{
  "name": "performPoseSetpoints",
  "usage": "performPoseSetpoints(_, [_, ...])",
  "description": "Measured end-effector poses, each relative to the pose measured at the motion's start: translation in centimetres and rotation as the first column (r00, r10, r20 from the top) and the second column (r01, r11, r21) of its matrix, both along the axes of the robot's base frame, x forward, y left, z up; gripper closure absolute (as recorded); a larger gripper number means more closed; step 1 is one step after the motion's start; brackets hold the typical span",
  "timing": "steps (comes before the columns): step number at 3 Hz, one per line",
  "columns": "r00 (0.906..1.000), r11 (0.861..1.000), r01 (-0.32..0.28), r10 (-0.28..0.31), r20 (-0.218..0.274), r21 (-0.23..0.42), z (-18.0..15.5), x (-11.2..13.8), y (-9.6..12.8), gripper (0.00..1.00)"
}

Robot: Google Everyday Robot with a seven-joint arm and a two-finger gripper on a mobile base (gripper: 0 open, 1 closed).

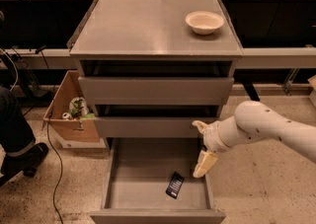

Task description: Pick rxbar blueberry from bottom drawer and place on counter

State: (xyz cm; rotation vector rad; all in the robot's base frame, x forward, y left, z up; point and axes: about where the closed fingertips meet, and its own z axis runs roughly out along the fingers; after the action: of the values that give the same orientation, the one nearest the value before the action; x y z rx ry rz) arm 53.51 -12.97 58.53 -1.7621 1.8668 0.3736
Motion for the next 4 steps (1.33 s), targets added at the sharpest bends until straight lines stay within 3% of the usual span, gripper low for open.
performPoseSetpoints(2, [0.9993, 0.999, 0.037, -0.037, 0.008, 0.018, -11.1, 3.7, -4.6, 0.0])
performPoseSetpoints(3, [0.9982, 0.998, 0.052, -0.051, -0.031, 0.022, -16.6, 4.7, -6.0, 0.0])
performPoseSetpoints(4, [0.9949, 0.997, 0.057, -0.052, -0.087, 0.052, -21.8, 5.2, -5.1, 0.0])
